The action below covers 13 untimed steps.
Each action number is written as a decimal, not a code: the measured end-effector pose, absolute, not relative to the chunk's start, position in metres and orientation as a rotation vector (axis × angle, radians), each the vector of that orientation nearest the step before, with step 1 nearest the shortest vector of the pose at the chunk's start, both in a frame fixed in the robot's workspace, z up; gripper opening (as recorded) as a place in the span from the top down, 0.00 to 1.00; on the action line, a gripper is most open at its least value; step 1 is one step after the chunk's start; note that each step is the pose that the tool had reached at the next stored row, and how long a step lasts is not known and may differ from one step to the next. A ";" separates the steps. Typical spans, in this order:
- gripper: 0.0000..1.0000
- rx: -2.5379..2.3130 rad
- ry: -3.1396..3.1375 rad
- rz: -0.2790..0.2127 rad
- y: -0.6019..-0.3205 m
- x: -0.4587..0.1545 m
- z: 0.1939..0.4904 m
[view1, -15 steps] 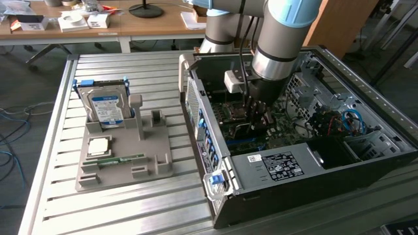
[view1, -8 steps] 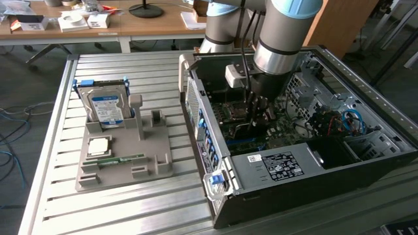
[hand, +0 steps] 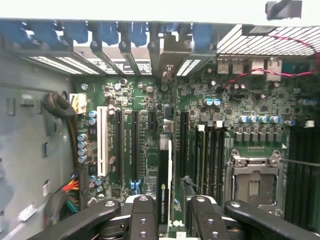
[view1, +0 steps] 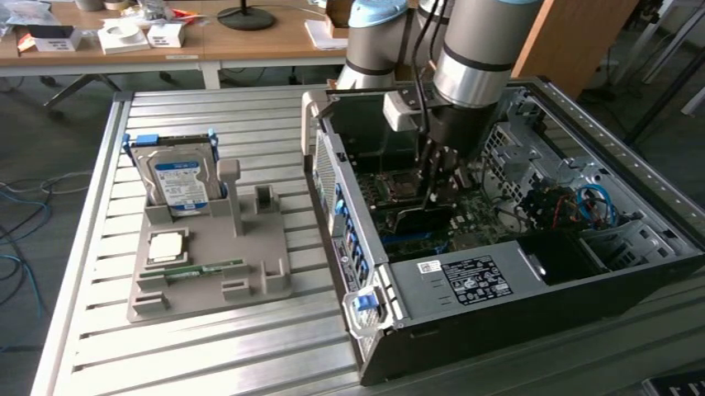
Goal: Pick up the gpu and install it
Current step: 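Insert the gpu into the slot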
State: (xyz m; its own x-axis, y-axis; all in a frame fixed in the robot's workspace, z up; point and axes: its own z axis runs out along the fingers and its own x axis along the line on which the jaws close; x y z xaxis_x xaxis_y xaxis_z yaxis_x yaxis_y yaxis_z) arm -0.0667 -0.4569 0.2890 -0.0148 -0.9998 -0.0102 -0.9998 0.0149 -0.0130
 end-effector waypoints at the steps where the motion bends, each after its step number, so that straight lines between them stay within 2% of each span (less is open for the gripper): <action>1: 0.67 -2.193 2.226 -0.003 -0.457 -0.067 0.291; 13: 0.67 -2.193 2.226 -0.003 -0.457 -0.067 0.321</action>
State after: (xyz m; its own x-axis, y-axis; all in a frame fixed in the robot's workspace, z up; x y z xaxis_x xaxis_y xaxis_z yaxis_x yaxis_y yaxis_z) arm -0.0667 -0.4569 0.3209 -0.0148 -0.9998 -0.0102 -0.9998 0.0149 -0.0130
